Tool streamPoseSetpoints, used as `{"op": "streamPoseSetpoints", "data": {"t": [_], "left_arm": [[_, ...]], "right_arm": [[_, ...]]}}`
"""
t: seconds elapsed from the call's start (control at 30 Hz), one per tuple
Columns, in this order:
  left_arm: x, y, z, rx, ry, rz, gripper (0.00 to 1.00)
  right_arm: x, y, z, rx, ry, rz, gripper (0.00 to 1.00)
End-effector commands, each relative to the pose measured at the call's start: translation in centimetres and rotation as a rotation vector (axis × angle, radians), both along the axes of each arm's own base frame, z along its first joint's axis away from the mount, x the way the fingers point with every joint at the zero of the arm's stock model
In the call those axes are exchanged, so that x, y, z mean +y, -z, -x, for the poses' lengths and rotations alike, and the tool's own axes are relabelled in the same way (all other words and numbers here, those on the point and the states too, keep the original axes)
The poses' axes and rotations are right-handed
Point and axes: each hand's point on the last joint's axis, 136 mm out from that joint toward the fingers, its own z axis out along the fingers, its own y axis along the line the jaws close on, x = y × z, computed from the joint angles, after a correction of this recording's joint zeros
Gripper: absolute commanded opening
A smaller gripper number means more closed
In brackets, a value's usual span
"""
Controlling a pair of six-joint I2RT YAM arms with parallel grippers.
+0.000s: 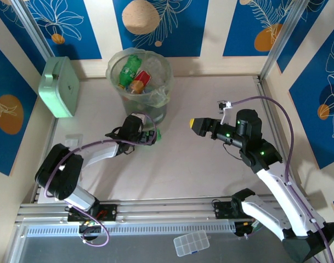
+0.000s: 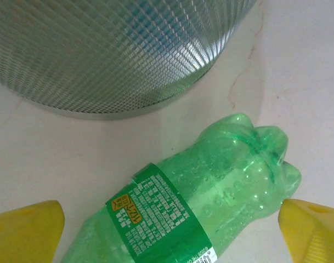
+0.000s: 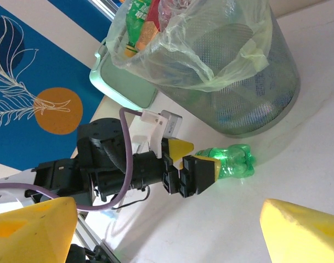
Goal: Put the plastic bottles in the bin
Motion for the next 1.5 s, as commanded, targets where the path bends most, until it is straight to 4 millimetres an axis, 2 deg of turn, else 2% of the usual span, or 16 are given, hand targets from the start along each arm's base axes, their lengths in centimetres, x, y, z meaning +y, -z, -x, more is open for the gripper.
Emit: {"op": "streamPoseSetpoints", "data": {"t": [0.0,0.23,0.47,0.7,0.9,0.97,1.1,1.2,1.3,1.47], "left_arm": [[-1.2,0.4,0.6,0.015,0.034,0.034,0.99],[-2.8,2.2,3.1,0.142,0.106,0.061,0.93],[-2.8,3.8,5.1,0.262,0.177,-0.170,0.88],[-2.7,4.3,3.4,0.222,0.188,-0.289,0.80],[-2.9,4.2,1.4,0.186,0.188,-0.364,0.66],[-3.0,4.3,1.0,0.181,0.183,-0.379,0.70],[-2.8,4.5,0.3,0.175,0.163,-0.408,0.84],[-2.8,4.1,-0.1,0.163,0.151,-0.413,0.84],[-3.2,3.7,-0.3,0.154,0.159,-0.402,0.75],[-3.4,3.0,-0.2,0.145,0.173,-0.382,0.53]], "right_arm": [[-0.1,-0.6,0.5,-0.018,-0.017,-0.029,0.87],[-0.5,-0.3,0.3,-0.009,-0.012,-0.047,0.87],[-0.5,0.2,0.0,0.002,-0.007,-0.063,0.87],[-0.4,0.6,-0.1,0.007,-0.010,-0.074,0.87],[-0.2,0.9,0.0,0.017,-0.019,-0.087,0.87],[-0.2,1.0,0.1,0.022,-0.023,-0.091,0.87],[-0.2,1.2,0.1,0.025,-0.021,-0.089,0.87],[-0.3,1.3,0.1,0.027,-0.017,-0.085,0.87],[-0.4,1.2,0.1,0.024,-0.017,-0.082,0.87],[-0.3,1.2,0.1,0.023,-0.019,-0.083,0.87]]}}
